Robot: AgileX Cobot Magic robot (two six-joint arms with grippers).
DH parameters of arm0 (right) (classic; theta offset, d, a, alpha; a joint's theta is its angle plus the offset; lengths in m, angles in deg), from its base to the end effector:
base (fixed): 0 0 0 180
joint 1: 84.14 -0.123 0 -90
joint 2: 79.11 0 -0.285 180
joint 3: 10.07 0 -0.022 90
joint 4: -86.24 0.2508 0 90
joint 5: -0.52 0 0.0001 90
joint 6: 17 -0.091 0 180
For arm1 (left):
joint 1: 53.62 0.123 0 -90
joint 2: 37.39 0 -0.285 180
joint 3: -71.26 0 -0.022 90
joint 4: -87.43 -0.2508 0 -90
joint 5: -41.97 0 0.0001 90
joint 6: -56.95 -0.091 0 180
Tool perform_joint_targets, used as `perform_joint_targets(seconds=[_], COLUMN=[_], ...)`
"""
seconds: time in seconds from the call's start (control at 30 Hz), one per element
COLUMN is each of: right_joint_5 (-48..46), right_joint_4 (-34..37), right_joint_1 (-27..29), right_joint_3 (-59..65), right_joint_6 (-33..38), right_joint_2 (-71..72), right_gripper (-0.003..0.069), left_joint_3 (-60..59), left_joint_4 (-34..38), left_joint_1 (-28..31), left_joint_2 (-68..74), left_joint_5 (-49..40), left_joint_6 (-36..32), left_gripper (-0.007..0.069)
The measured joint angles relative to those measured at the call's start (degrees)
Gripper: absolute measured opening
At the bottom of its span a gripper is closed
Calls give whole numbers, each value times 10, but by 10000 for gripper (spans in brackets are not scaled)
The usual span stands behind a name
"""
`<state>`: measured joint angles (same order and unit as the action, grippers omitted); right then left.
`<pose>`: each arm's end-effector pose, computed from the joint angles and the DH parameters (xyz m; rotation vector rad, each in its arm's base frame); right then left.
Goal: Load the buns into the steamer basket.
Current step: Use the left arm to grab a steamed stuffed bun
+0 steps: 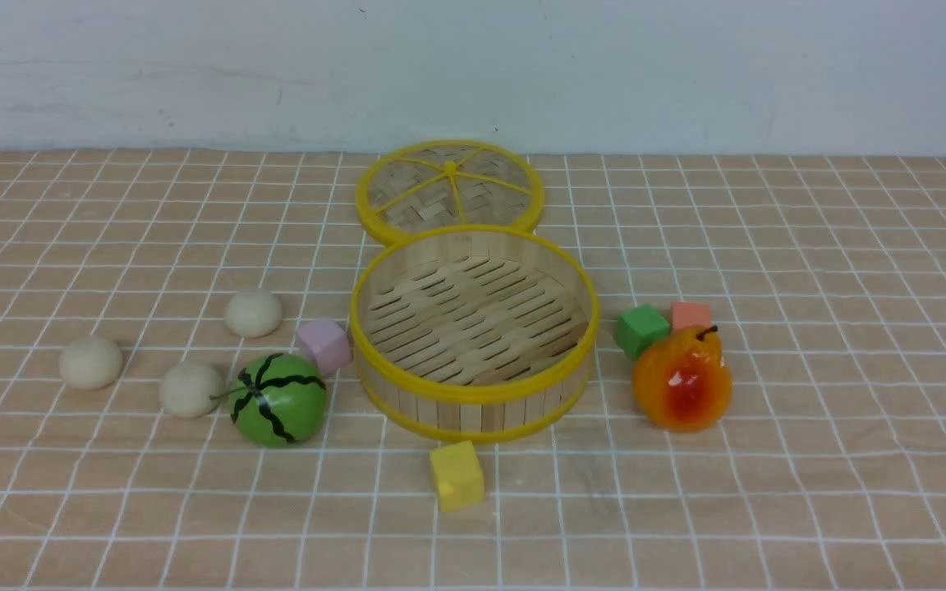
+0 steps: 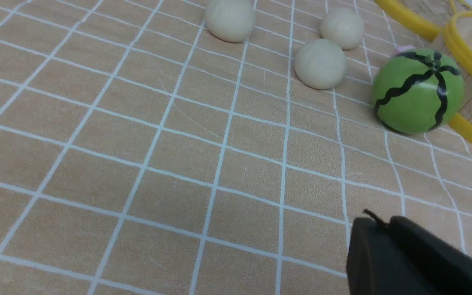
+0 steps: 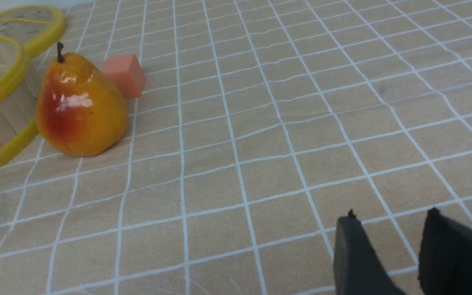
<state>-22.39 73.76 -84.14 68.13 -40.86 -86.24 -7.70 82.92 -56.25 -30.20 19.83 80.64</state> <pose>0.0517 -0.0077 0.1730 0.2594 1.8621 0.0686 0.0524 0.0003 0.1689 -0.2983 1.8720 -0.2358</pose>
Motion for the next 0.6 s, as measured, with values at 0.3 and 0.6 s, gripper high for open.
perform_joint_targets(seconds=[0.3, 0.6], right_joint_5=[0, 0], right_joint_4=[0, 0], right_joint_1=[0, 0], right_joint_3=[0, 0], right_joint_6=[0, 0], right_joint_2=[0, 0], right_gripper=[241, 241], left_joint_3=[0, 0], left_joint_4=[0, -26], left_joint_1=[0, 0], left_joint_2=[0, 0], left_joint_5=[0, 19], left_joint_6=[0, 0], left_gripper=[54, 59])
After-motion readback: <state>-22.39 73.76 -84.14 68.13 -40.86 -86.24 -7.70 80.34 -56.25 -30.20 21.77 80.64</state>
